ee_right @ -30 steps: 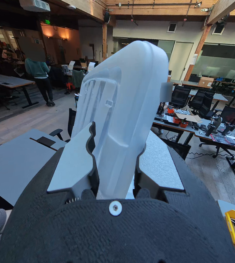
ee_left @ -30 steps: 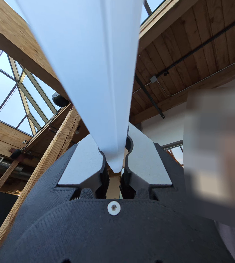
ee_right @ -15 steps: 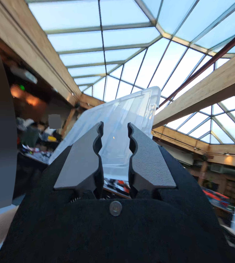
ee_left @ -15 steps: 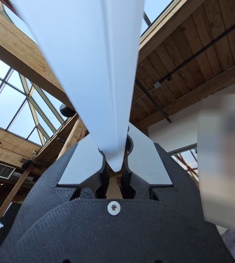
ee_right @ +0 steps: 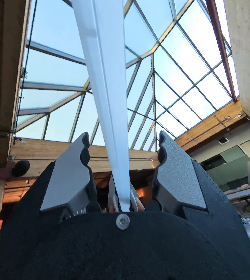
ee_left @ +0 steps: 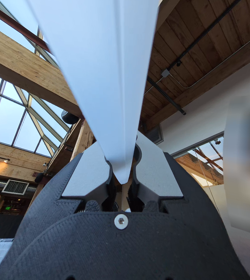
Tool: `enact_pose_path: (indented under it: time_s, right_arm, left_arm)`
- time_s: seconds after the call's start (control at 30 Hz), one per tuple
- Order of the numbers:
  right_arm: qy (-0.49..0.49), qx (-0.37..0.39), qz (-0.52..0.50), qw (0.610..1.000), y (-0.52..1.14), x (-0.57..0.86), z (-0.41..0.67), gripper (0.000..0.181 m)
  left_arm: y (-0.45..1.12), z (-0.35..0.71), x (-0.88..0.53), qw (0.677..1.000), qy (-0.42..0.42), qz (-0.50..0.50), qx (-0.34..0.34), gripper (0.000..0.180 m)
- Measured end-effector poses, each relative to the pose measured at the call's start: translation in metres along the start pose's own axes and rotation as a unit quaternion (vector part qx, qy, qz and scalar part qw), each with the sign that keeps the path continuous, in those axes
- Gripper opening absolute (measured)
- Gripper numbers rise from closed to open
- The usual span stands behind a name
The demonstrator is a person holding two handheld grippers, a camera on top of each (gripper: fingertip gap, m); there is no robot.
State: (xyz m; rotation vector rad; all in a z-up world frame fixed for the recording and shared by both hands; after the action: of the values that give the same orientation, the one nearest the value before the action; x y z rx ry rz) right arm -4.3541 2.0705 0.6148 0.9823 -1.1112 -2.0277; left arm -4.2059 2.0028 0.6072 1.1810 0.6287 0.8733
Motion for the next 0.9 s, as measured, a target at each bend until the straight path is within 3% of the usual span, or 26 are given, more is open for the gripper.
enact_pose_path:
  time_s: [0.1,0.13,0.17,0.2,0.33,0.4,0.47,0.53,0.7,0.8,0.9]
  right_arm:
    - [0.023,0.031,0.016,0.999,0.011,0.0,0.01,0.083]
    - [0.021,0.04,0.023,0.999,0.012,0.001,0.013,0.066]
    - [0.023,0.049,0.053,0.997,0.013,-0.002,0.016,0.037]
    - [0.038,0.054,0.079,0.995,0.012,-0.003,0.019,0.025]
    - [0.051,0.073,0.135,0.987,0.015,-0.001,0.03,0.019]
    - [0.052,0.113,0.14,0.982,0.027,0.003,0.053,0.018]
    - [0.058,0.125,0.145,0.98,0.045,0.009,0.085,0.019]
    - [0.039,0.107,0.149,0.982,0.057,0.015,0.121,0.02]
    - [0.013,0.017,0.178,0.984,0.044,0.025,0.183,0.019]
    - [0.058,-0.059,0.155,0.984,0.034,0.036,0.187,0.02]
    - [0.095,-0.133,0.107,0.981,0.016,0.054,0.179,0.017]
  left_arm:
    - [0.002,-0.007,0.002,1.0,0.002,0.001,-0.012,0.016]
    - [0.002,-0.01,0.001,1.0,0.005,0.003,-0.018,0.016]
    - [0.002,-0.014,0.0,1.0,0.007,0.007,-0.025,0.016]
    - [0.003,-0.017,0.0,0.999,0.012,0.01,-0.033,0.016]
    - [0.023,-0.017,0.0,0.997,0.044,0.006,-0.069,0.017]
    - [0.054,-0.021,-0.008,0.992,0.016,0.0,-0.122,0.022]
    - [0.076,-0.019,-0.006,0.982,-0.048,-0.02,-0.184,0.074]
    - [0.059,-0.005,-0.003,0.974,-0.05,-0.01,-0.221,0.09]
    - [-0.014,0.12,-0.026,0.98,0.049,0.104,-0.163,0.134]
    - [-0.019,0.129,-0.041,0.97,0.035,0.104,-0.218,0.136]
    - [-0.029,0.1,-0.022,0.964,0.038,0.075,-0.254,0.117]
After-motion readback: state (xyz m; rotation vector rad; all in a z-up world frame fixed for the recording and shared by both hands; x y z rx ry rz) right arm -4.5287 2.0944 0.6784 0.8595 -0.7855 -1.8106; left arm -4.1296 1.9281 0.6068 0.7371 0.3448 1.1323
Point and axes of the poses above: each gripper's, where its closed fingertips meet, y out along the fingers, z out of its top, x = y × z across the jaws, the point moved 4 cm from there along -y, back along the fingers, and after that the axes turned 3 degrees about x, right-handed, at the moved point
